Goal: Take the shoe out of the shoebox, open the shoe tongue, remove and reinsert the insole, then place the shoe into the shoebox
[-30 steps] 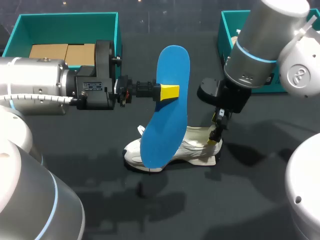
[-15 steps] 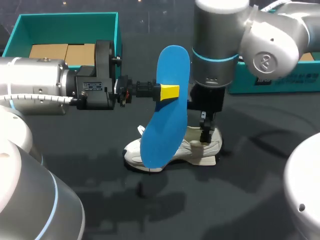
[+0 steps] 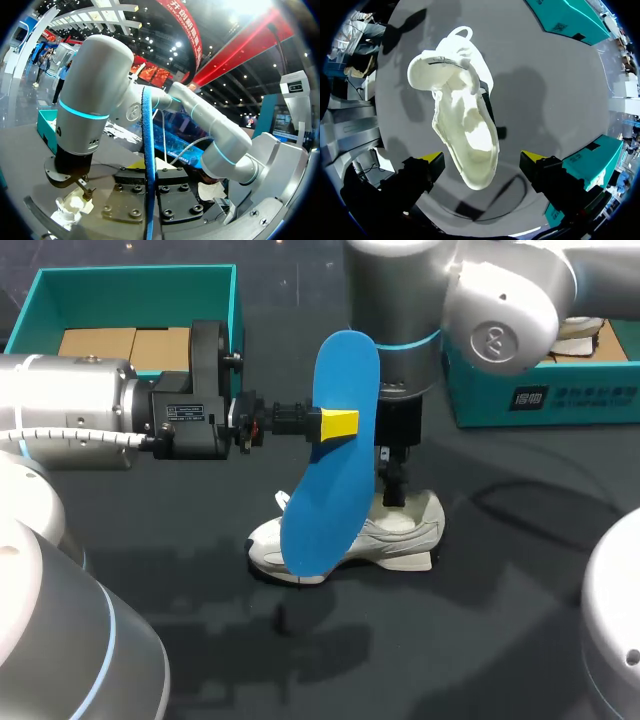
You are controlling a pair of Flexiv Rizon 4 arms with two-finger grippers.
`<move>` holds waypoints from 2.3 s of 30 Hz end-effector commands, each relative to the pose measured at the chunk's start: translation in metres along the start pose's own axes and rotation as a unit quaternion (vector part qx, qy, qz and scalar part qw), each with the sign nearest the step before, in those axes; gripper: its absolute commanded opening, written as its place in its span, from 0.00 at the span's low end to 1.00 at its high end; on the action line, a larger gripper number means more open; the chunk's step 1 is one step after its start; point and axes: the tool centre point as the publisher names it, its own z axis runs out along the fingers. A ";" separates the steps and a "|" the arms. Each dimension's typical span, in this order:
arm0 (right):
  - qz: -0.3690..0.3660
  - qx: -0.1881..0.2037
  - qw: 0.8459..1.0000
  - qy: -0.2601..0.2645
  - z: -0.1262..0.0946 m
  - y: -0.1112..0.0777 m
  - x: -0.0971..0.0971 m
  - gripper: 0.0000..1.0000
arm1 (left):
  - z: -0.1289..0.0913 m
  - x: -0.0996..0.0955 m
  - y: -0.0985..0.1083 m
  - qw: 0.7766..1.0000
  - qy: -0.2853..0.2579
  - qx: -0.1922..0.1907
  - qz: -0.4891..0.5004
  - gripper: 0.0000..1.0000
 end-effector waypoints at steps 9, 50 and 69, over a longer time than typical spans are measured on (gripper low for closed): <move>-0.021 0.023 0.999 -0.013 0.014 0.024 -0.015 1.00 | 0.002 -0.001 0.001 1.000 0.000 0.001 0.000 0.00; -0.075 0.051 0.996 -0.021 0.044 0.045 -0.019 1.00 | 0.002 -0.001 0.001 1.000 0.000 0.001 0.000 0.00; -0.073 0.049 0.996 -0.014 0.061 0.041 -0.019 1.00 | 0.002 -0.001 0.001 1.000 0.000 0.001 0.000 0.00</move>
